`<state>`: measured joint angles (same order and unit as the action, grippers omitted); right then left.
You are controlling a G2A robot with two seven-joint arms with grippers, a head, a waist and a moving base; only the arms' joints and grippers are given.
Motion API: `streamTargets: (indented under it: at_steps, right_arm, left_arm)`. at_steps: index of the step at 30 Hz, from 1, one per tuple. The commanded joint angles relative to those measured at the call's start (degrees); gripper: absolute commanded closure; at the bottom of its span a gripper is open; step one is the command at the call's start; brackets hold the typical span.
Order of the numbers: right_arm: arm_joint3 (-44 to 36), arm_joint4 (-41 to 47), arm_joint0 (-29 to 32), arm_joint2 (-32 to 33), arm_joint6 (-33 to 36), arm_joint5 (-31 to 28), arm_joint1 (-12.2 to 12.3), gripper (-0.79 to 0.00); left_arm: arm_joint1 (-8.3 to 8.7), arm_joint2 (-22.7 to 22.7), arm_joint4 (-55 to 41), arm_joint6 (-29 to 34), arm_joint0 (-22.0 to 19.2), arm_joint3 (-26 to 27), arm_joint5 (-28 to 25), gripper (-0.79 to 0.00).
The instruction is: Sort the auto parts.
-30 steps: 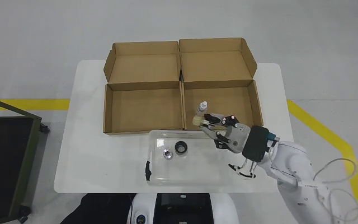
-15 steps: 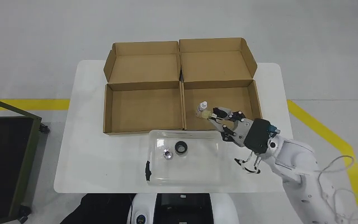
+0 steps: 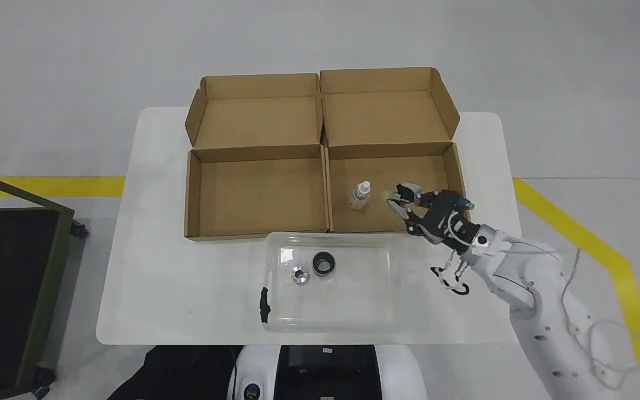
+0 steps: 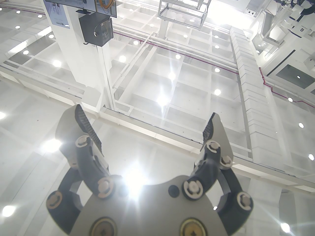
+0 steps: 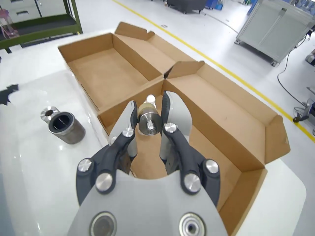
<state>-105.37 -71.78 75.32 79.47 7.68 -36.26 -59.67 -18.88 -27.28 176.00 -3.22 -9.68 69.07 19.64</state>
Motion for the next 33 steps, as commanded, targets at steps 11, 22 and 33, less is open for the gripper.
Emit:
streamTargets:
  at_steps: [11, 22, 33]
  right_arm:
    - [6.84, -4.47, -10.22, -6.78, 16.46, -0.36, -0.62, 0.000]
    - [13.08, -6.82, -16.62, -13.13, 24.30, 0.09, -1.70, 0.000]
    - [17.92, -5.78, -20.02, -16.03, 25.60, 0.64, -2.55, -0.185]
  left_arm:
    - [0.00, 0.00, 0.00, 0.00, 0.00, 0.00, 0.00, -0.785]
    - [0.00, 0.00, 0.00, 0.00, 0.00, 0.00, 0.00, -0.785]
    - [0.00, 0.00, 0.00, 0.00, 0.00, 0.00, 0.00, -0.785]
